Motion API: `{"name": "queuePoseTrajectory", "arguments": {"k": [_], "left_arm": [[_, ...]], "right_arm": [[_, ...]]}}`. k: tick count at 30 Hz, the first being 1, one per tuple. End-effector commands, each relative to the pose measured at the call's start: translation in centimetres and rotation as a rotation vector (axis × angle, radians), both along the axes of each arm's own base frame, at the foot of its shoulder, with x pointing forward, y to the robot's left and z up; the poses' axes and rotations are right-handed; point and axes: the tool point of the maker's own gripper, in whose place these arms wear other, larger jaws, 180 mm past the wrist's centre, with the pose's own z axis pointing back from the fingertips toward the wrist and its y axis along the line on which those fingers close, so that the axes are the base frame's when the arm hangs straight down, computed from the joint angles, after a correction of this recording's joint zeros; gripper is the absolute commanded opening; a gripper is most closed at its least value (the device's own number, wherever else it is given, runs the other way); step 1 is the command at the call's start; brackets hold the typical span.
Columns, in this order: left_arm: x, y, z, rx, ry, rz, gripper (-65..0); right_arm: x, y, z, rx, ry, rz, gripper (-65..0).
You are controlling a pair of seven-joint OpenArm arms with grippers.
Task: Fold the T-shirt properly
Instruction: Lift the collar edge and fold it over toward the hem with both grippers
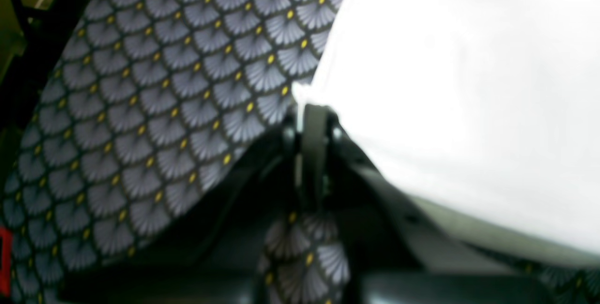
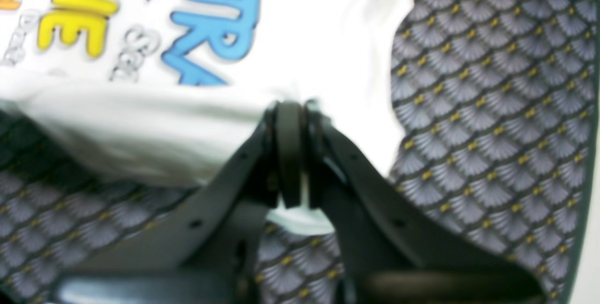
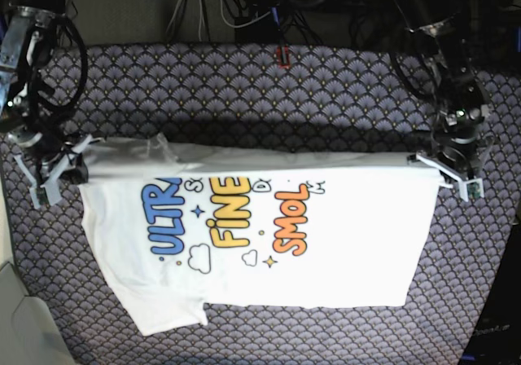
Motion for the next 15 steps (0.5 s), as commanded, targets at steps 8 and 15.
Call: {"name": "queuePoseTrajectory", "arguments": {"k": [8, 15], "left_arm": [[4.3, 1.0, 2.8, 0.049, -0.065, 0.008, -64.5], [6.4, 0.9, 3.3, 0.030, -0.074, 0.006, -64.5]], "right_arm": [[5.1, -0.4, 0.7, 0.008, -0.020, 0.034, -65.0], [8.2, -0.1, 0.7, -0.043, 0.007, 0.072, -65.0]]}}
